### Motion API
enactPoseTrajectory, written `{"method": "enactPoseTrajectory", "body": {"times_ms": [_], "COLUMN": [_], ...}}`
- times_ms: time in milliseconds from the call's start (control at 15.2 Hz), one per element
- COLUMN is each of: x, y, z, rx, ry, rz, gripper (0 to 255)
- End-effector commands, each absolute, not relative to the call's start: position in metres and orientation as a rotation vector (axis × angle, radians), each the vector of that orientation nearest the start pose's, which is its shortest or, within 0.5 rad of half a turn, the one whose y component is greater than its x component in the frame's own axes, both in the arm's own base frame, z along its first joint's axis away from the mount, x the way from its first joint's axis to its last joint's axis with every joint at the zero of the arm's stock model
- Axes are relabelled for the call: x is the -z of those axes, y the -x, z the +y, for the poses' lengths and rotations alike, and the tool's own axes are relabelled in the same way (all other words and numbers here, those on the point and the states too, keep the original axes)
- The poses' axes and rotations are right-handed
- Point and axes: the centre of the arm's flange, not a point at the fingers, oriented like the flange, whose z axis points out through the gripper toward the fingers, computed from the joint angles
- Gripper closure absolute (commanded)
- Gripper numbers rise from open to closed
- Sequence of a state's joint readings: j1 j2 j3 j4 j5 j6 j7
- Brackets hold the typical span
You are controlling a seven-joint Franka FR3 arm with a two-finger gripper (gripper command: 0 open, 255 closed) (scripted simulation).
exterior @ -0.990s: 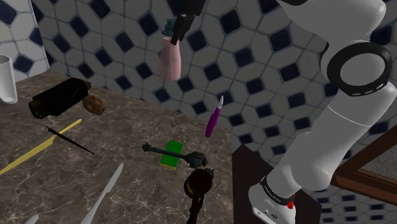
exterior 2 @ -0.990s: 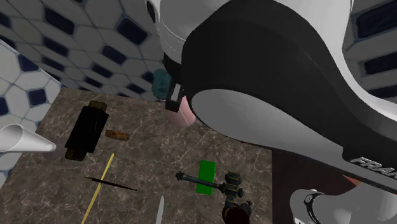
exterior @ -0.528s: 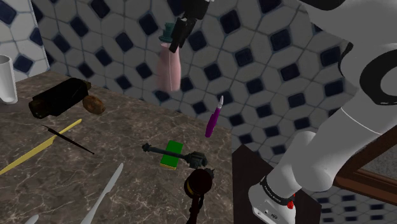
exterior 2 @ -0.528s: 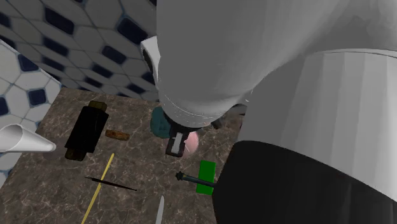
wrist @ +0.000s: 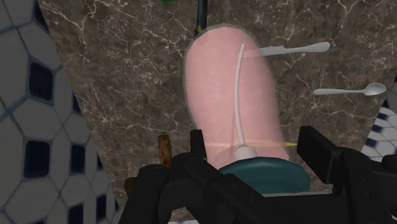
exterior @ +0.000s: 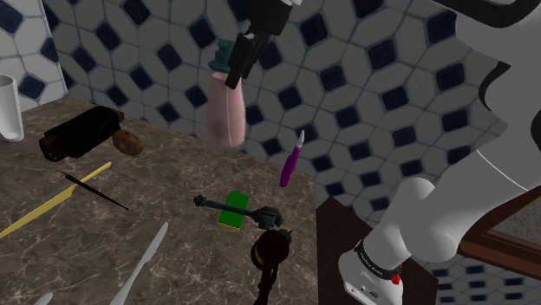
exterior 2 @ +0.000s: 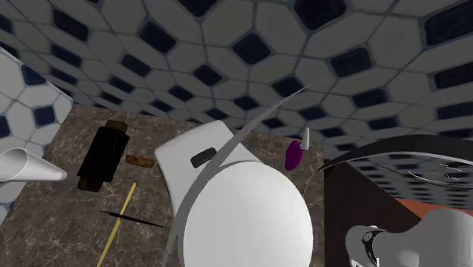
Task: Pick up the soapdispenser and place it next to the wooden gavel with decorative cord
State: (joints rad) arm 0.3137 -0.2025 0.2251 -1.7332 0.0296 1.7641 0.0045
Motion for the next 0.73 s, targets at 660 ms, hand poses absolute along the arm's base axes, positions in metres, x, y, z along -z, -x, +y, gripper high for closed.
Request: {"method": "enactPoseTrajectory", "body": {"times_ms": [660], "x": [-0.672], "y": [-0.315], "z": [0.383], "rx": [0.348], "ry": [2.968], "rz": [-0.807], "gripper": [255]}}
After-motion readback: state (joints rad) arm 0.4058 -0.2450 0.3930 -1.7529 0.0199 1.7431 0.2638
